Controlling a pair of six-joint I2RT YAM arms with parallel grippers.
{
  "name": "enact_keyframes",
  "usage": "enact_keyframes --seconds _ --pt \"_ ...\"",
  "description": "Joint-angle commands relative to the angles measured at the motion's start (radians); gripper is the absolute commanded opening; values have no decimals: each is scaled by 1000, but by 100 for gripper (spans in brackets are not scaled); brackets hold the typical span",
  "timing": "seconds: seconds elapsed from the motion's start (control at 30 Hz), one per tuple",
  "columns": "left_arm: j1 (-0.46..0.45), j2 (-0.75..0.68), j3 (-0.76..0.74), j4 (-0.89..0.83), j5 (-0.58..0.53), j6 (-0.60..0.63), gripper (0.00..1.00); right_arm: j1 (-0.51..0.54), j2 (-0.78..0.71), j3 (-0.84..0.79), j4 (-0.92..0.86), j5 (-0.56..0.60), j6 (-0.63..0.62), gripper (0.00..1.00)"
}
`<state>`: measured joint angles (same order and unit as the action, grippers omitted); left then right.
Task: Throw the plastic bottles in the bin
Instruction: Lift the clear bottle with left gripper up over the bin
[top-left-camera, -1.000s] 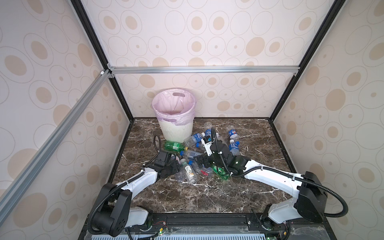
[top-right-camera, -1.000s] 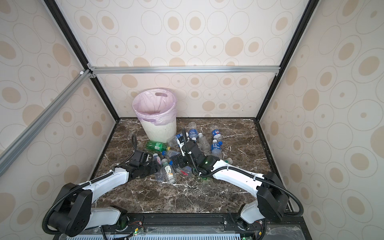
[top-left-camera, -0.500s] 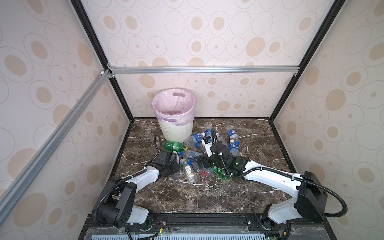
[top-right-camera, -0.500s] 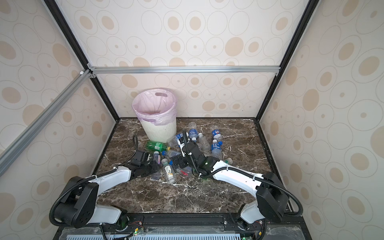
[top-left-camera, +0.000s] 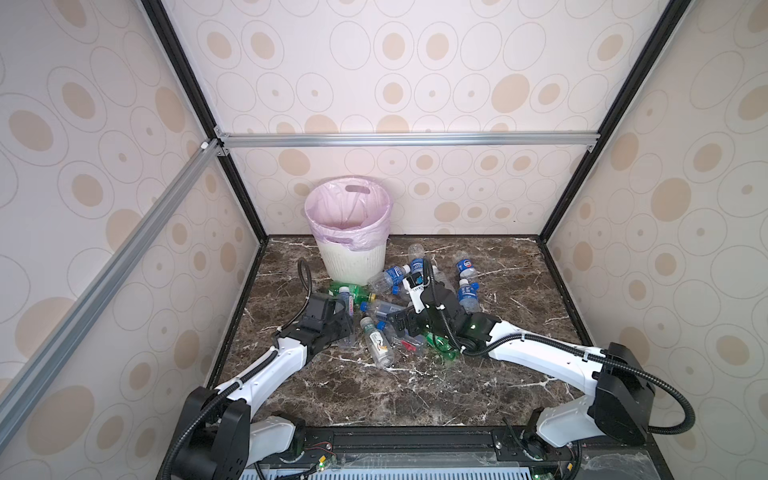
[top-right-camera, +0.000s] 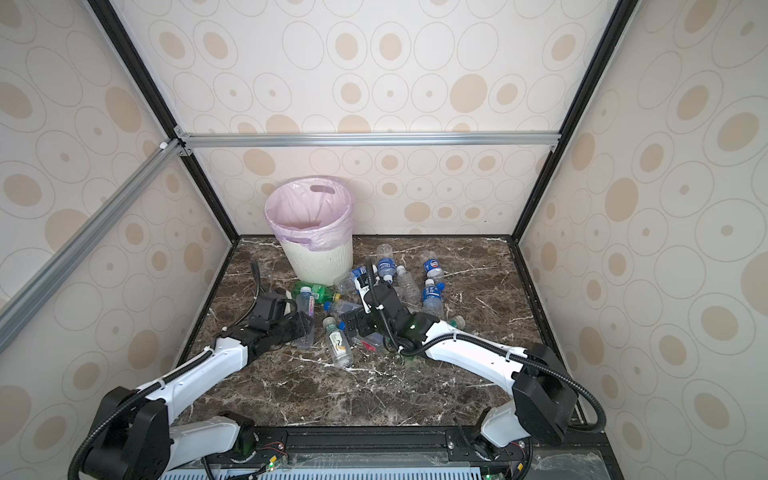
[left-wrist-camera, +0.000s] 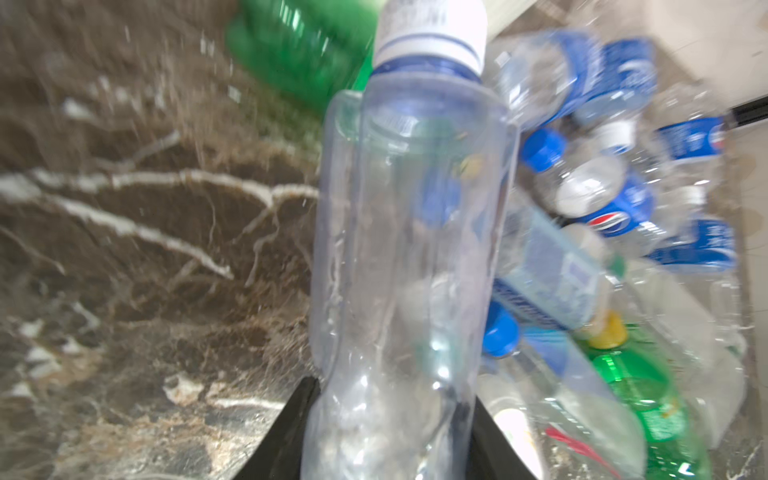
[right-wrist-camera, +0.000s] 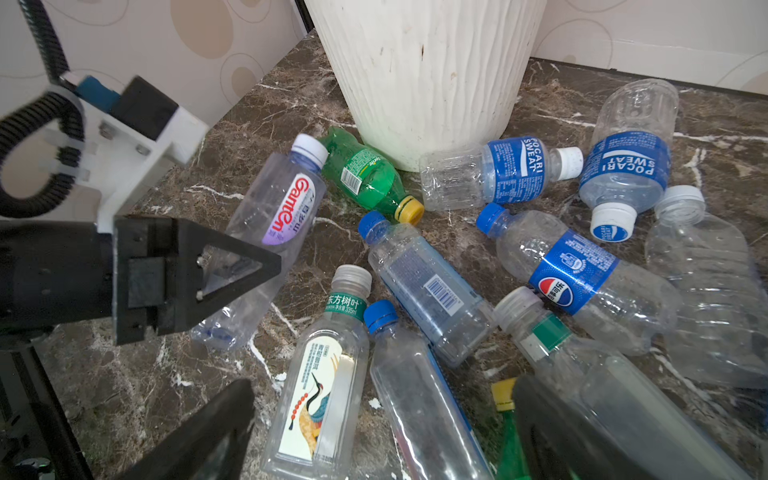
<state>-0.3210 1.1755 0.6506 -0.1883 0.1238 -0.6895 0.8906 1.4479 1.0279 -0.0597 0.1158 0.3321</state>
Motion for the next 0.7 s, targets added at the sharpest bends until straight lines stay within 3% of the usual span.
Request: enact_keyframes --seconds 0.0,0.33,0.67 --pt "5 -60 75 -31 -49 53 47 -1 -26 51 20 -18 -8 100" --pt "5 -150 254 -42 -114 119 47 -1 -20 156 68 -66 -48 100" --pt "5 -101 560 54 -174 223 46 -1 11 371 66 -100 -130 100"
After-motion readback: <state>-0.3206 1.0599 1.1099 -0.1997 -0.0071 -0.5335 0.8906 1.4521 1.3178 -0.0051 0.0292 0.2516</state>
